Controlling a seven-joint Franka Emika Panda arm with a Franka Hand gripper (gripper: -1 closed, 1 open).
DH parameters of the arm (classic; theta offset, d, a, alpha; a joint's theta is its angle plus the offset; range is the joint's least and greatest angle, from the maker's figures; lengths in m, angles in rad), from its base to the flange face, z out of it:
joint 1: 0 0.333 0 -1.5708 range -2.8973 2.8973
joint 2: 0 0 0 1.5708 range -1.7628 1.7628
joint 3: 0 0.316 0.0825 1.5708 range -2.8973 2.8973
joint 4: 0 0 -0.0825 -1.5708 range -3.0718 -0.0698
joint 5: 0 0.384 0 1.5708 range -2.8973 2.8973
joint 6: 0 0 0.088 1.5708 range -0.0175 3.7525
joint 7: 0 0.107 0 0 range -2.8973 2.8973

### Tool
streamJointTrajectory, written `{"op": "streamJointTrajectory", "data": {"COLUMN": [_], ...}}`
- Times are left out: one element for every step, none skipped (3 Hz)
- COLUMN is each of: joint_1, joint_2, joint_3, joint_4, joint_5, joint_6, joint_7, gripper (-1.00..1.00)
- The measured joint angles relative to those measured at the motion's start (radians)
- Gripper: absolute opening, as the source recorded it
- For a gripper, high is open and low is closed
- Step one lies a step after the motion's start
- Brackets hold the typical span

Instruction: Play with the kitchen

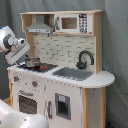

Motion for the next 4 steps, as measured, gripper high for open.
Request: {"op": "streamJointTrajectory", "data": {"joint_1": [-0.051,-0.098,-0.163,-0.226], "joint_2": [0.002,0.011,0.011,0.011], "joint_3": [0.011,0.011,0.034,0.078], "joint_4": [0.045,0.089,0.135,0.199], "joint_5": [0.072,0.136,0.184,0.214], "joint_6": [-0.047,-0.106,-0.141,-0.159], "joint_7": [0.014,0.023,0.023,0.026], "gripper": [1.0,1.0,1.0,1.0]}}
